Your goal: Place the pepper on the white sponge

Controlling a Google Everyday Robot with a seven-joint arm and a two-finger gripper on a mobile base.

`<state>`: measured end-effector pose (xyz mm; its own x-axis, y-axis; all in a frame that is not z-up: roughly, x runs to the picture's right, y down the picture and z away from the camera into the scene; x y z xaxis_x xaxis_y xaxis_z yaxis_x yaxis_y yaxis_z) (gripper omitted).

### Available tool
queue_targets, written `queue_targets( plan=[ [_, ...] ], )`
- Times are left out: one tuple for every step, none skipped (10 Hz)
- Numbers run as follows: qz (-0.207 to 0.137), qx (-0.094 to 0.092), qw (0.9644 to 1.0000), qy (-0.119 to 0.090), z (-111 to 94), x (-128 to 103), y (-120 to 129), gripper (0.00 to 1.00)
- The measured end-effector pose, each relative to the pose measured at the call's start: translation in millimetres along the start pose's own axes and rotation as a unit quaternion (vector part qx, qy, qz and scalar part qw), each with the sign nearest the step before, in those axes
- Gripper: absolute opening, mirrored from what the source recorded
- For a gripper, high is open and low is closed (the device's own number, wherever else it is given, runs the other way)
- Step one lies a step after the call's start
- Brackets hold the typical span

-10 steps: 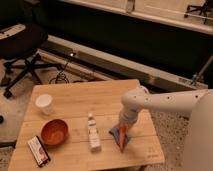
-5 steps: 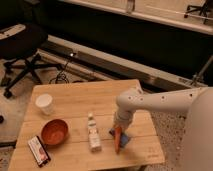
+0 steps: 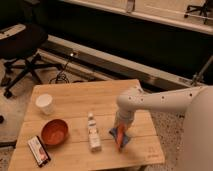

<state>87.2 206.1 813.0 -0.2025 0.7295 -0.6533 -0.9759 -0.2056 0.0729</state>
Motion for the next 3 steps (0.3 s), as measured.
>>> queue_targets(
  plan=[
    [0.003,0.003,1.0,-0.001,1.9,-1.4,-1.2,0.8],
    [0.005,0.004,1.0,-0.001,3.4,-2.0,-1.2,0.8],
    [0.006,0.001,1.0,-0.002,3.4,-2.6,-0.8,0.8]
  ],
)
